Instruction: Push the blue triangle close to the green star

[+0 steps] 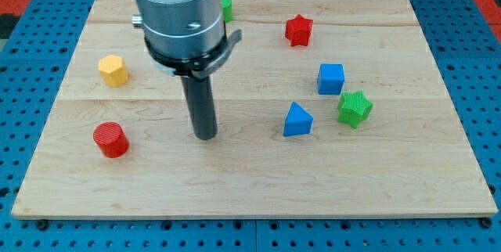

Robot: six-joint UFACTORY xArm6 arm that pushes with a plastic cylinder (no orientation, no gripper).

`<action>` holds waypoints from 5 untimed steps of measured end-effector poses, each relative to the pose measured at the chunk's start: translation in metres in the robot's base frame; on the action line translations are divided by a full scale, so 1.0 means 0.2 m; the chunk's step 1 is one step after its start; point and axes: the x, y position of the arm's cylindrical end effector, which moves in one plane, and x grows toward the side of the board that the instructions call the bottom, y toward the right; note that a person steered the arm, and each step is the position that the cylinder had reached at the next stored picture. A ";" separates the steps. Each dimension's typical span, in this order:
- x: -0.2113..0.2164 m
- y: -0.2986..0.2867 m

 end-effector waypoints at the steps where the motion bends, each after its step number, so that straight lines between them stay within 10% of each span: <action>1: -0.02 0.26; 3: -0.03 0.71; 5: -0.47 0.44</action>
